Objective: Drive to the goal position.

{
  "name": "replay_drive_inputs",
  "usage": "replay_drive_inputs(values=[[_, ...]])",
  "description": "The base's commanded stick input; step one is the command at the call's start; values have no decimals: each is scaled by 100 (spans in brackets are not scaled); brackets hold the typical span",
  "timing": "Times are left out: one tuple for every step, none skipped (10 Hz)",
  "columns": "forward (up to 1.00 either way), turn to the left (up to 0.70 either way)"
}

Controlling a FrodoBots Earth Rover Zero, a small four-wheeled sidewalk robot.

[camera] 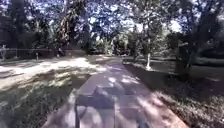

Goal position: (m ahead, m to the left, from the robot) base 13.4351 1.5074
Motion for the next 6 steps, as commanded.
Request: replay_drive_inputs(values=[[50, 0], [50, 0], [50, 0], [50, 0], [50, 0], [50, 0]])
